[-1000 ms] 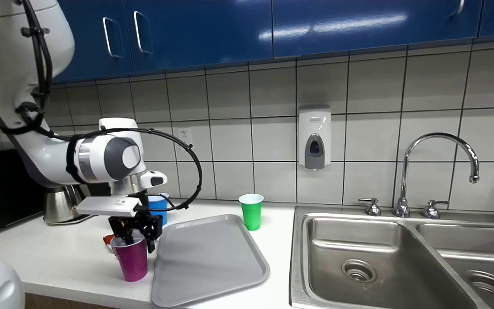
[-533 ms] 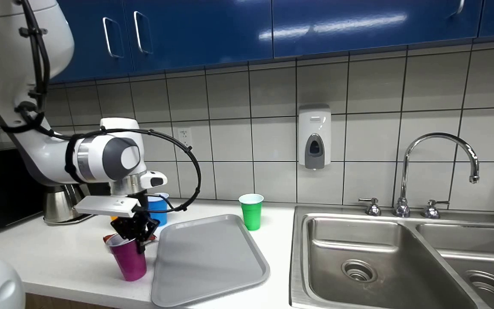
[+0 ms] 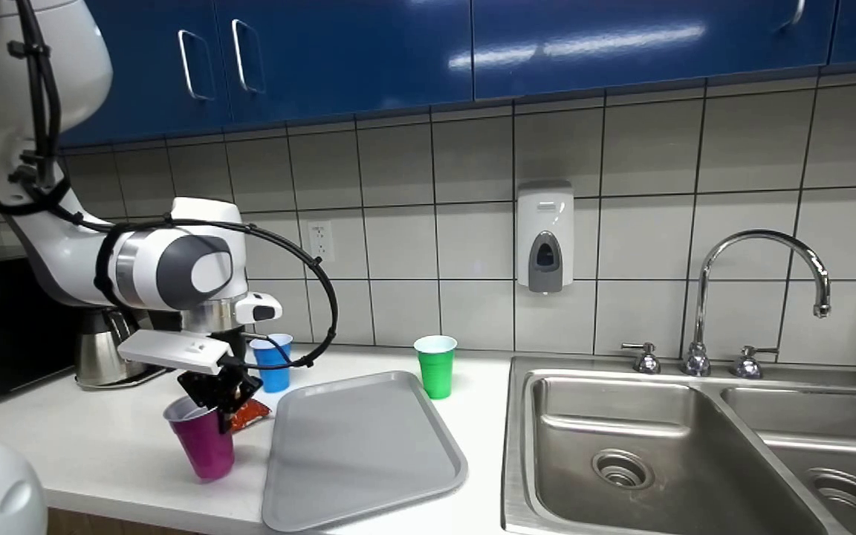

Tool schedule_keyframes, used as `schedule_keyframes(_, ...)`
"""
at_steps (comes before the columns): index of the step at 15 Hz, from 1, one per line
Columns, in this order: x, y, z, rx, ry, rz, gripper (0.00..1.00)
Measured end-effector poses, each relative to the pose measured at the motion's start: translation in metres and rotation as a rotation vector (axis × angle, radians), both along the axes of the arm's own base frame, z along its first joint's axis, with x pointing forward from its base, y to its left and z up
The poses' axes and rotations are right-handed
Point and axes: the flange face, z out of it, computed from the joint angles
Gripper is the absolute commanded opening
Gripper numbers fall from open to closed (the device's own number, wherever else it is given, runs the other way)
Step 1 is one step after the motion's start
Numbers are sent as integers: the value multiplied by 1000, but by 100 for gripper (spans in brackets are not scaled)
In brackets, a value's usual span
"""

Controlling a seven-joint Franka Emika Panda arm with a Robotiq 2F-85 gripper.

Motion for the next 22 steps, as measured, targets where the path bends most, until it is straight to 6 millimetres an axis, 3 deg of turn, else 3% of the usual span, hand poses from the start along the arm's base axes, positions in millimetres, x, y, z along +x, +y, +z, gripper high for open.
schedule_keyframes(5, 4, -15, 31, 30, -40, -6, 1)
schedule_keyframes(11, 13, -69, 56, 37, -75, -65, 1)
schedule_keyframes(16, 13, -104, 56, 30, -73, -107, 1)
schedule_keyframes(22, 8, -126, 47, 4, -54, -125, 1)
